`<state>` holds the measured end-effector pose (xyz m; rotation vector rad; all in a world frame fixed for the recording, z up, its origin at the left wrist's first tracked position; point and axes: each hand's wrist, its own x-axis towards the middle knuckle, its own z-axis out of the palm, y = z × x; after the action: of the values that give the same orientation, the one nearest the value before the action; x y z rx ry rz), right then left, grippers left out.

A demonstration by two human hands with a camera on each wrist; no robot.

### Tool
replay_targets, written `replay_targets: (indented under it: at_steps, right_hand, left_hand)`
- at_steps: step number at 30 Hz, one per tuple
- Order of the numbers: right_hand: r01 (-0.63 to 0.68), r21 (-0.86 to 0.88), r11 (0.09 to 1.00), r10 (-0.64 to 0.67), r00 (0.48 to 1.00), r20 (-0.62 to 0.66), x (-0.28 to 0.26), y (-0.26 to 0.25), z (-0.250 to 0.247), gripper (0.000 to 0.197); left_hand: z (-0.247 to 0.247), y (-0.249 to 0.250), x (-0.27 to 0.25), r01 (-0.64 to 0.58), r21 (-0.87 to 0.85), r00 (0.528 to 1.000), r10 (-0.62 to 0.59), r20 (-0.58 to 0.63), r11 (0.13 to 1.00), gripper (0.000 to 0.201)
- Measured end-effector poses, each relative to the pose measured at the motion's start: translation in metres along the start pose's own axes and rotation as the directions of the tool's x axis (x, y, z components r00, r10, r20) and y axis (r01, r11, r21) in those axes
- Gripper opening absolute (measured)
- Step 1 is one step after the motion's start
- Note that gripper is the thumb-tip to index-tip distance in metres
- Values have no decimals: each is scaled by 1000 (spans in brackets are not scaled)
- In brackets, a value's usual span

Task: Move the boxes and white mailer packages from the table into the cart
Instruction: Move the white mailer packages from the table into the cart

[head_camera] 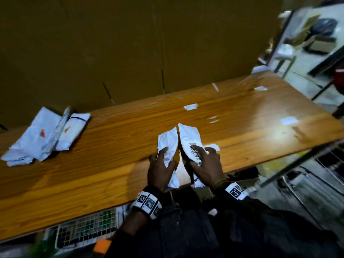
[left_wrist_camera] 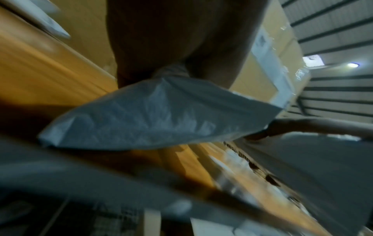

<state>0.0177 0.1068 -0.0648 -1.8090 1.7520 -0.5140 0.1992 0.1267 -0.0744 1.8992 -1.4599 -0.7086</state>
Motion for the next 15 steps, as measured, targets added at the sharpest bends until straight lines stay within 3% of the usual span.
replay_targets:
  at_steps: [9,12,15]
  right_hand:
    - [-208,91,974,224,946,-234,-86,111,-76,70]
    - [-292,148,945,325,887,-327,-115,146,-105,63]
    - [-374,204,905,425,817,-389,-142,175,-128,75]
  left_hand:
    - [107,77,-60,-164,-6,968,162,194,986,53]
    - [145,111,-75,-252,-47,919,254,302,967,54]
    - [181,140,-88,-354,-60,843,346,413,933,52]
